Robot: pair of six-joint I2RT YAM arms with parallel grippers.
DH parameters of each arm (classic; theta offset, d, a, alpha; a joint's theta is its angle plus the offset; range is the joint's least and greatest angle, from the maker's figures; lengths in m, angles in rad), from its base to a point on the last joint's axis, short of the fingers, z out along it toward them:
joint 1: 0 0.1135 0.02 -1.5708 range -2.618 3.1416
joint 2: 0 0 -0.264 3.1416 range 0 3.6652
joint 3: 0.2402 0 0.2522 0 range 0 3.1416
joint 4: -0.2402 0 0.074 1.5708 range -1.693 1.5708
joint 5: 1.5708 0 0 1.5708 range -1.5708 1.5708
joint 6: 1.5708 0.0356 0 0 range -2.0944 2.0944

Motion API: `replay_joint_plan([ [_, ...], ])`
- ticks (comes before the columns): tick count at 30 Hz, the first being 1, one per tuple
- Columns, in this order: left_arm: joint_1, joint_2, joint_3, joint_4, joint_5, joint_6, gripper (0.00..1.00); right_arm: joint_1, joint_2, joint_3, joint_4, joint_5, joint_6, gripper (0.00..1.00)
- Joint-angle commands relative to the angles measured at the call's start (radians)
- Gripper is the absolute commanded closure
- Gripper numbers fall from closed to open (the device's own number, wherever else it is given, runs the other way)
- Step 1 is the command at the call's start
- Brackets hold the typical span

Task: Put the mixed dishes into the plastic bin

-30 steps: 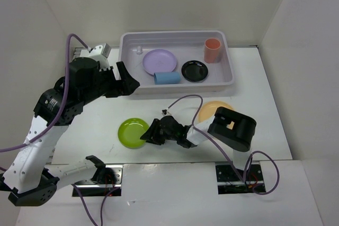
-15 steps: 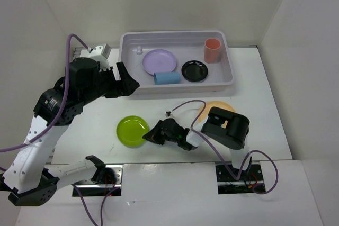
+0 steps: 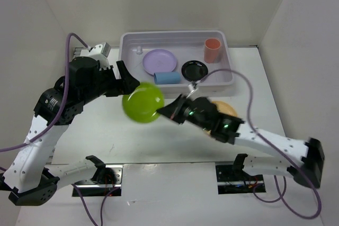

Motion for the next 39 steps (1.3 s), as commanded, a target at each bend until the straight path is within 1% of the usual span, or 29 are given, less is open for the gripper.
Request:
replay_joint_plan([
  [1, 0.005, 0.005, 0.037, 0.06, 0.01, 0.003, 0.11, -0.244, -0.16, 0.078, -0.18, 0.031, -0.153, 1.0],
  [2, 0.005, 0.005, 0.037, 0.071, 0.019, 0.003, 0.11, -0.332, -0.178, 0.078, -0.18, -0.048, -0.179, 1.0],
  [3, 0.005, 0.005, 0.037, 0.085, 0.019, -0.008, 0.11, -0.529, -0.187, 0.087, -0.18, -0.11, -0.205, 1.0],
  [4, 0.005, -0.007, 0.037, 0.085, 0.028, -0.008, 0.11, -0.629, -0.174, 0.087, -0.15, -0.179, -0.245, 1.0],
  [5, 0.005, -0.007, 0.037, 0.085, 0.029, -0.008, 0.11, -0.723, -0.153, 0.103, -0.127, -0.308, -0.257, 1.0],
  [6, 0.005, -0.007, 0.037, 0.085, 0.029, -0.008, 0.11, -0.879, -0.089, 0.133, -0.104, -0.357, -0.268, 1.0],
  [8, 0.005, -0.007, 0.048, 0.085, 0.039, -0.008, 0.11, -0.989, 0.002, 0.175, -0.037, -0.421, -0.296, 1.0],
  [9, 0.005, -0.007, 0.048, 0.076, 0.039, -0.008, 0.11, -1.059, 0.129, 0.248, -0.023, -0.469, -0.306, 1.0],
  [10, 0.005, -0.007, 0.048, 0.076, 0.05, -0.008, 0.11, -1.08, 0.2, 0.291, -0.022, -0.497, -0.319, 1.0],
  [12, 0.005, -0.007, 0.048, 0.076, 0.05, -0.008, 0.11, -1.092, 0.341, 0.415, -0.022, -0.559, -0.343, 1.0],
  [13, 0.005, -0.007, 0.048, 0.076, 0.05, -0.008, 0.11, -1.103, 0.459, 0.451, -0.003, -0.576, -0.343, 1.0],
  [15, 0.005, -0.007, 0.048, 0.067, 0.05, -0.008, 0.11, -1.103, 0.565, 0.553, -0.013, -0.587, -0.354, 1.0],
  [16, 0.005, -0.007, 0.048, 0.067, 0.041, -0.008, 0.11, -1.088, 0.646, 0.586, -0.013, -0.587, -0.366, 1.0],
  [19, 0.005, -0.007, 0.057, 0.056, 0.041, -0.008, 0.11, -1.06, 0.758, 0.666, -0.047, -0.577, -0.379, 1.0],
  [22, 0.015, 0.004, 0.048, 0.056, 0.041, -0.008, 0.11, -1.048, 0.811, 0.707, -0.076, -0.541, -0.4, 1.0],
  [26, 0.015, 0.013, 0.005, 0.074, 0.071, -0.008, 0.11, -1.029, 0.932, 0.803, -0.15, -0.52, -0.44, 1.0],
  [27, 0.015, 0.013, -0.005, 0.074, 0.072, -0.017, 0.11, -1.029, 0.944, 0.804, -0.159, -0.511, -0.451, 1.0],
  [32, 0.015, 0.013, -0.032, 0.111, 0.114, -0.037, 0.11, -1.029, 0.963, 0.804, -0.168, -0.449, -0.451, 1.0],
  [39, 0.015, 0.013, -0.059, 0.131, 0.124, -0.037, 0.11, -1.02, 0.991, 0.793, -0.214, -0.403, -0.478, 1.0],
])
